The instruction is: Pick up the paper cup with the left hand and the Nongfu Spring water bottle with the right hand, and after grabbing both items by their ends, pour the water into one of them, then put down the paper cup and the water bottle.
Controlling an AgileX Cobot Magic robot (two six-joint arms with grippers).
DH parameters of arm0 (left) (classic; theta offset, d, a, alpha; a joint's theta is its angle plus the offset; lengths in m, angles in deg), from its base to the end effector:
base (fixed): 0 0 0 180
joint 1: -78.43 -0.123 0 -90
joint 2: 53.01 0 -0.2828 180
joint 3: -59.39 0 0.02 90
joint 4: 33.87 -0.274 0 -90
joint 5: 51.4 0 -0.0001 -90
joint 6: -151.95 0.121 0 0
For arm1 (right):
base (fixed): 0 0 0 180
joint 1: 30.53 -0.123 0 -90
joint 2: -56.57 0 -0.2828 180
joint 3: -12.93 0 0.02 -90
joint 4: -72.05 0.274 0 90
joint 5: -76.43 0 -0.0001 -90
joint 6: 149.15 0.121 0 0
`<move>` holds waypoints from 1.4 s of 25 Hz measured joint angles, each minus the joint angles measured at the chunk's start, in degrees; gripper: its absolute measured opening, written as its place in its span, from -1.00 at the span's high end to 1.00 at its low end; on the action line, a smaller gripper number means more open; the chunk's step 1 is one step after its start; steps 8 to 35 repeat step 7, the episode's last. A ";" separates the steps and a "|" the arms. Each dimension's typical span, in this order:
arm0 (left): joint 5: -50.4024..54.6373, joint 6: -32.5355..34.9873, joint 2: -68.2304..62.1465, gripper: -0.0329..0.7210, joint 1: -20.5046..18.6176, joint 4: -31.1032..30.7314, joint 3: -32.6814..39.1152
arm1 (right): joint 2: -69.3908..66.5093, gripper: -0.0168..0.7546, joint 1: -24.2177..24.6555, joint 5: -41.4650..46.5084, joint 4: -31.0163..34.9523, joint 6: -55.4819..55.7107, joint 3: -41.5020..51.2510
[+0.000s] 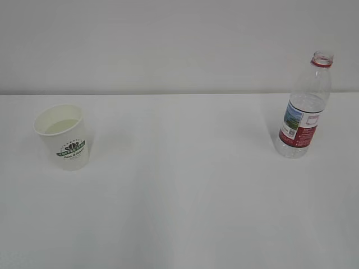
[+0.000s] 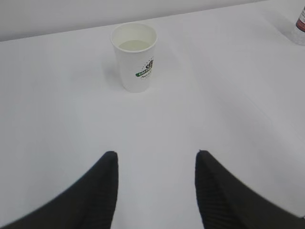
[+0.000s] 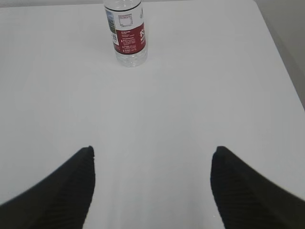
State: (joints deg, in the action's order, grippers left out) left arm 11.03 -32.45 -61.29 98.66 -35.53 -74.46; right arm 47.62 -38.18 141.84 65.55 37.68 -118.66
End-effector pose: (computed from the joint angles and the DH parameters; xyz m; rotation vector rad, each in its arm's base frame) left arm 0.0379 -0.0107 0.2847 0.2795 2.0281 -0.2344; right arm 0.0432 -0.0068 0.2666 -0.0056 2.1369 0.0101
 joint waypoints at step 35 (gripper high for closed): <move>0.00 0.00 0.00 -0.10 0.00 0.93 0.00 | 0.00 -0.52 0.00 0.00 0.00 0.00 0.00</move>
